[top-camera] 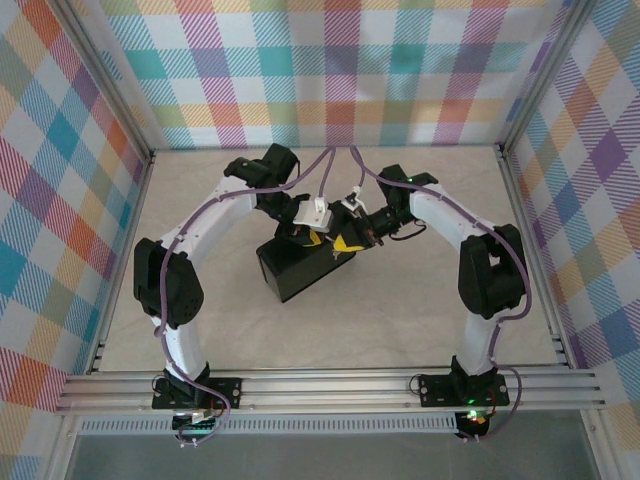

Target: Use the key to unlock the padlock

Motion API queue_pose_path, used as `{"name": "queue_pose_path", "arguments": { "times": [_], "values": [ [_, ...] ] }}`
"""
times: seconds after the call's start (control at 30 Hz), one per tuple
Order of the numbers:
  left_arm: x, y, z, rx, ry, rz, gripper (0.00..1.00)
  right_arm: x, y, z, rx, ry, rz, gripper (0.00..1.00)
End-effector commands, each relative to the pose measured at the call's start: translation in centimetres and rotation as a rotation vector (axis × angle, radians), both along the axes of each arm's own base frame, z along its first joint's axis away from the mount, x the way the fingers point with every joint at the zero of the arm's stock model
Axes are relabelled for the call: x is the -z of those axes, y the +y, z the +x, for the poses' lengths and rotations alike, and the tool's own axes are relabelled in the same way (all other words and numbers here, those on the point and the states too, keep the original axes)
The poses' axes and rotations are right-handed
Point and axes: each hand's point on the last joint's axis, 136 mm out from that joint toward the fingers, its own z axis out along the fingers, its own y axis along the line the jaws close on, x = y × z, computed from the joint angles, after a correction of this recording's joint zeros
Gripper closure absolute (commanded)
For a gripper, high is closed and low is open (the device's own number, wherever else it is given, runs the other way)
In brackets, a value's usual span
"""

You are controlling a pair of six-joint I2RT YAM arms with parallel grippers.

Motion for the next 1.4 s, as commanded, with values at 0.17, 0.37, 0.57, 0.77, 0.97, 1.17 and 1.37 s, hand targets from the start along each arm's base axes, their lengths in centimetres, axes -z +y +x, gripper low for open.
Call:
{"name": "queue_pose_path", "arguments": {
  "times": [0.17, 0.37, 0.57, 0.77, 0.97, 1.17, 1.37],
  "values": [
    [0.7, -0.3, -1.4, 0.043, 0.077, 0.001, 0.83, -3.1, -0.4, -1.4, -0.028, -0.093, 0.070, 1.00],
    [0.6, -0.1, -1.5, 0.046, 0.074, 0.000, 0.83, -2.7, -0.9, -2.0, -0.013, -0.060, 0.024, 1.00],
    [0.6, 0.2, -1.3, 0.038, 0.080, -0.004, 0.83, -2.4, -1.5, -3.2, 0.000, -0.059, 0.004, 1.00],
    [0.3, 0.0, -1.5, 0.049, 0.082, -0.026, 0.83, -1.6, -1.2, -2.4, -0.010, -0.049, -0.003, 1.00],
    [-0.3, 0.1, -2.2, 0.071, 0.078, -0.047, 0.83, -1.0, -0.9, -1.2, -0.024, -0.054, -0.034, 1.00],
    [-0.6, -0.1, -2.8, 0.095, 0.090, -0.065, 0.83, -0.7, -0.8, -0.9, -0.024, -0.051, -0.035, 1.00],
    [-0.5, -0.1, -3.0, 0.101, 0.090, -0.066, 0.83, -0.6, -0.7, -0.8, -0.024, -0.045, -0.037, 1.00]
  ]
}}
